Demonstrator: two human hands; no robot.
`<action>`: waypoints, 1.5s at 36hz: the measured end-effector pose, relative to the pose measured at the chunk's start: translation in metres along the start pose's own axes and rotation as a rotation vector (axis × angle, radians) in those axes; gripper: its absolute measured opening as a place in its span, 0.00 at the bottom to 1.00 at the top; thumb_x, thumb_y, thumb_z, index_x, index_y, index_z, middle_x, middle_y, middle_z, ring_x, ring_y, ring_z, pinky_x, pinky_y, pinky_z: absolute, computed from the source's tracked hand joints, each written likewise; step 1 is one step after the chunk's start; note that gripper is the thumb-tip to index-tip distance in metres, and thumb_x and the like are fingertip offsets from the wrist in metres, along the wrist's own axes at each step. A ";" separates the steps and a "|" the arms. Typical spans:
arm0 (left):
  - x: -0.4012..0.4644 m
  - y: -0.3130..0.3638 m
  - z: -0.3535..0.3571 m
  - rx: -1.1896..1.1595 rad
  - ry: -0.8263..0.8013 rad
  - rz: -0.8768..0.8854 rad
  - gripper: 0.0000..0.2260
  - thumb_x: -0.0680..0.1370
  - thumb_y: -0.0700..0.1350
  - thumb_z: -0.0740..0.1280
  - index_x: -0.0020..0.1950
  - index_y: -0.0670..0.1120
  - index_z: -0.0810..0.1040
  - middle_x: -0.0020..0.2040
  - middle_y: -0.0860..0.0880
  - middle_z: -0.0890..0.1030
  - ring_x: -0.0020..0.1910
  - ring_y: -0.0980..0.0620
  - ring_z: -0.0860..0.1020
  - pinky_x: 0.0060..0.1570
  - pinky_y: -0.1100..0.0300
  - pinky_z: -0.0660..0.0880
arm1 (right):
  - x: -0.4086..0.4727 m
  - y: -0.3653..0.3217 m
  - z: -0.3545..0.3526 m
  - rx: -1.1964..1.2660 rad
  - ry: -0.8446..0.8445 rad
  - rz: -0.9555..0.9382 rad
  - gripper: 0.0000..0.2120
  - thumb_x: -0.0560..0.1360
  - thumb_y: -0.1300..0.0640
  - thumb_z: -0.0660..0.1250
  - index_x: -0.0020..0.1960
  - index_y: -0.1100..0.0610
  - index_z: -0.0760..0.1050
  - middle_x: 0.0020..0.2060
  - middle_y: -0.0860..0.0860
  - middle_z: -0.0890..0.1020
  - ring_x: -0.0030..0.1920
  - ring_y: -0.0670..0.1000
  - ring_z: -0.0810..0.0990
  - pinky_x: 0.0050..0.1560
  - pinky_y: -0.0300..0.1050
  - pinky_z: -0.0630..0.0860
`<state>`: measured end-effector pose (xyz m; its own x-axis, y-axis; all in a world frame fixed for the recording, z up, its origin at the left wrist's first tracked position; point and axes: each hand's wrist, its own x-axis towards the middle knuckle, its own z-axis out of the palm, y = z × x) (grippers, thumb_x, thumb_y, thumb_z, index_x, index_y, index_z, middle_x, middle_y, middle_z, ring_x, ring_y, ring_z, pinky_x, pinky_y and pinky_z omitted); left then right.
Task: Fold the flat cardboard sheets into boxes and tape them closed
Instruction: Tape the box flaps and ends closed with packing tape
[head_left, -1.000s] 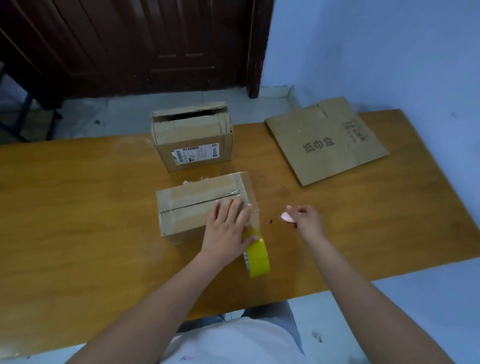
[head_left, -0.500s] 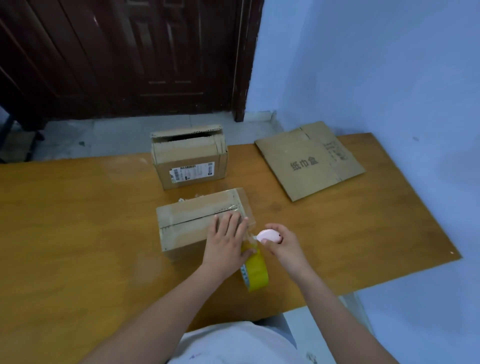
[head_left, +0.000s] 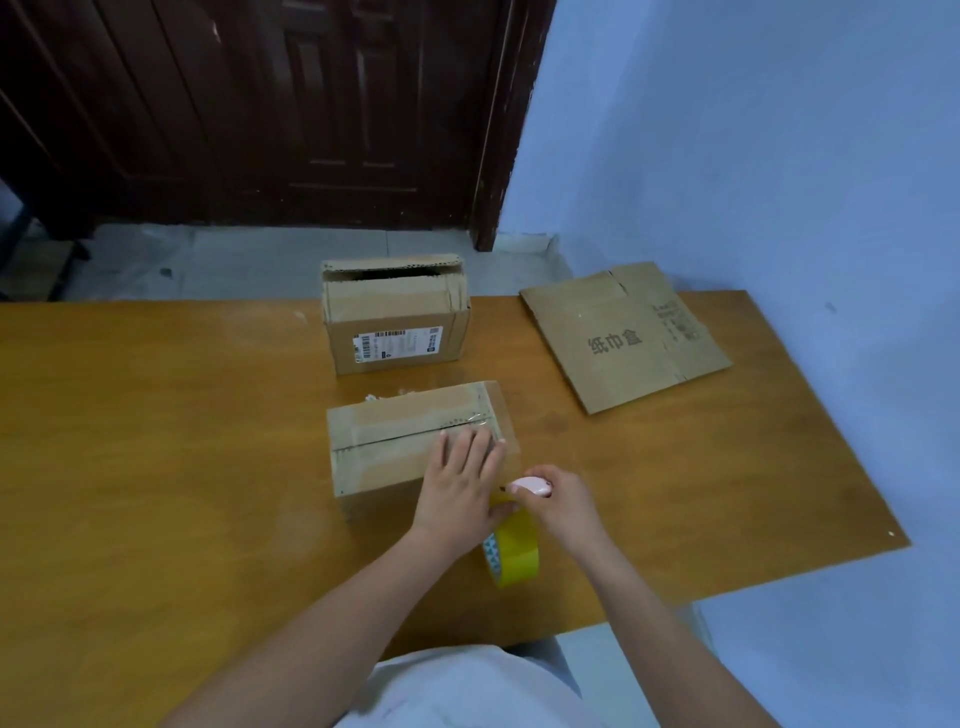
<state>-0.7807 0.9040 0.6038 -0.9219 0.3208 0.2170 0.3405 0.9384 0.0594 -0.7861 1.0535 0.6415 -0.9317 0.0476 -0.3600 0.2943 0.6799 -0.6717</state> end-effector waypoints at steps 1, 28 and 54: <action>0.000 0.000 0.000 -0.001 -0.003 -0.001 0.34 0.68 0.67 0.67 0.65 0.45 0.75 0.62 0.43 0.75 0.65 0.42 0.65 0.65 0.44 0.60 | 0.000 0.000 0.000 -0.006 0.006 0.003 0.16 0.72 0.52 0.71 0.55 0.59 0.77 0.43 0.49 0.79 0.44 0.48 0.76 0.36 0.32 0.67; 0.002 0.003 -0.013 0.047 -0.197 -0.049 0.37 0.73 0.69 0.58 0.73 0.46 0.64 0.70 0.44 0.67 0.71 0.42 0.58 0.71 0.44 0.50 | 0.026 0.075 0.014 -0.159 0.122 0.273 0.23 0.75 0.46 0.66 0.67 0.53 0.72 0.64 0.58 0.70 0.64 0.58 0.69 0.63 0.49 0.67; 0.001 -0.001 -0.007 -0.047 0.018 -0.015 0.27 0.71 0.63 0.58 0.60 0.46 0.76 0.59 0.44 0.76 0.61 0.43 0.70 0.61 0.48 0.61 | -0.006 0.038 0.041 0.538 0.037 0.022 0.05 0.77 0.62 0.65 0.44 0.54 0.76 0.43 0.55 0.78 0.45 0.49 0.75 0.48 0.42 0.71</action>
<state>-0.7811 0.9024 0.6112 -0.9236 0.3042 0.2332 0.3355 0.9358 0.1081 -0.7605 1.0485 0.5916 -0.9280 0.0903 -0.3614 0.3724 0.2077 -0.9045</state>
